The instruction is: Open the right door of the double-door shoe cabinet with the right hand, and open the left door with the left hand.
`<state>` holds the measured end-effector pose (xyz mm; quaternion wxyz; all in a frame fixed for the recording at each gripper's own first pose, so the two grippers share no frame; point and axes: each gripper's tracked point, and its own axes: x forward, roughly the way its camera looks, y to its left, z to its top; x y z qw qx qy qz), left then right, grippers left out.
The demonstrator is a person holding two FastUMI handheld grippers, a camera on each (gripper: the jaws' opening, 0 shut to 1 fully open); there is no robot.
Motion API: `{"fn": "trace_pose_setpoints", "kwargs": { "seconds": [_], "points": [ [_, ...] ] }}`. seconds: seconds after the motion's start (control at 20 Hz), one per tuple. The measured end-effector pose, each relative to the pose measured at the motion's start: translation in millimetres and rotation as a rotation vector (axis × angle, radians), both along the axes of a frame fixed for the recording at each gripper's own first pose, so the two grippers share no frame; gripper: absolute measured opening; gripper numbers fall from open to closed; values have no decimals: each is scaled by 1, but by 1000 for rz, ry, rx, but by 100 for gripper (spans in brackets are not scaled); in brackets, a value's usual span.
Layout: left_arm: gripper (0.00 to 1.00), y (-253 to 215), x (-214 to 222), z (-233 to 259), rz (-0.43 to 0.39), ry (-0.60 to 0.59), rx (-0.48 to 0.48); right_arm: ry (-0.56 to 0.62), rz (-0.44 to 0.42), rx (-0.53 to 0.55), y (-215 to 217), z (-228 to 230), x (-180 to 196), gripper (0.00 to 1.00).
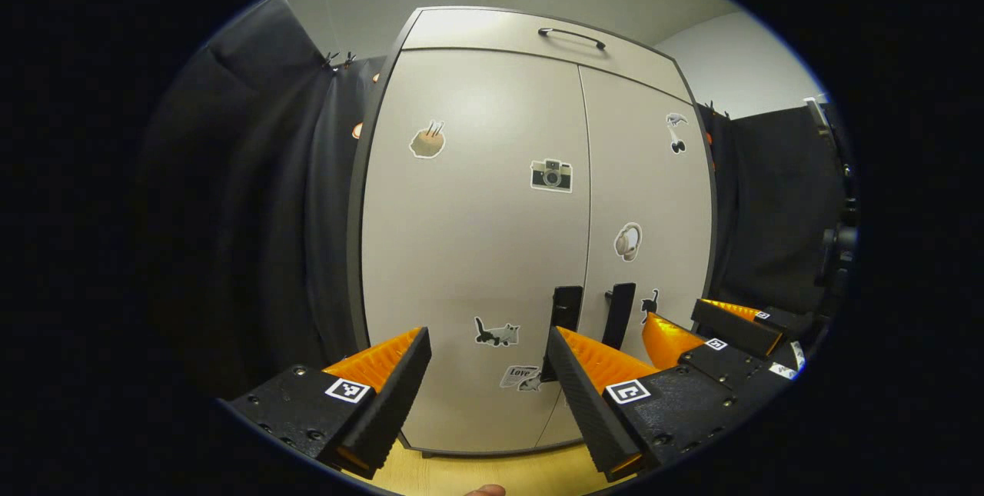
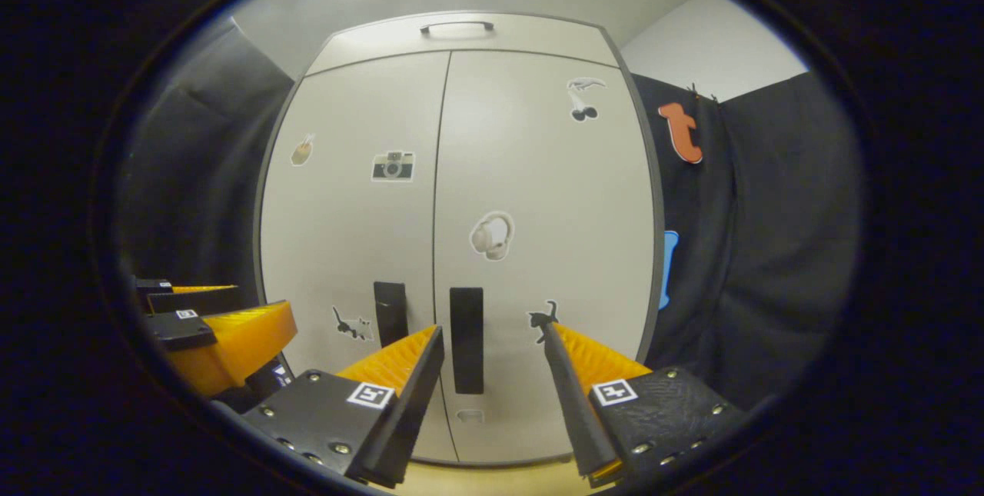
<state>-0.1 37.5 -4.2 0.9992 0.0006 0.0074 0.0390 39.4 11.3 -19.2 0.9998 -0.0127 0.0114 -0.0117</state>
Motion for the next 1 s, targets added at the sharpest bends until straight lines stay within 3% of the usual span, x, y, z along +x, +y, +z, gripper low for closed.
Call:
{"fn": "trace_pose_setpoints", "kwargs": {
  "seconds": [0.1,0.15,0.2,0.25,0.3,0.35,0.55,0.6,0.8,0.85,0.9,1.0],
  "points": [
    [96,2,2,0,-2,2,1,22,9,1,5,-9,15,78],
    [100,5,2,-1,1,4,3,40,14,6,8,-15,22,73],
    [96,8,1,-1,8,5,6,58,16,6,9,-19,29,69],
    [96,12,0,-1,17,5,9,78,8,9,8,-28,36,71],
    [96,14,0,-2,28,7,13,91,20,19,11,-32,41,59],
    [96,19,1,-4,41,11,15,100,30,24,14,-37,46,53],
    [96,31,2,-10,67,25,-1,111,47,30,19,-41,52,53],
    [96,32,2,-10,72,27,-3,119,51,32,20,-44,61,41],
    [96,36,1,-13,87,38,-3,150,55,62,24,-60,76,39],
    [96,37,0,-14,91,39,-3,144,53,53,22,-53,73,31],
    [100,37,-1,-14,94,40,-5,142,48,36,22,-52,70,31],
    [96,37,-3,-14,94,41,-10,146,37,45,22,-52,71,30]
  ]
}}
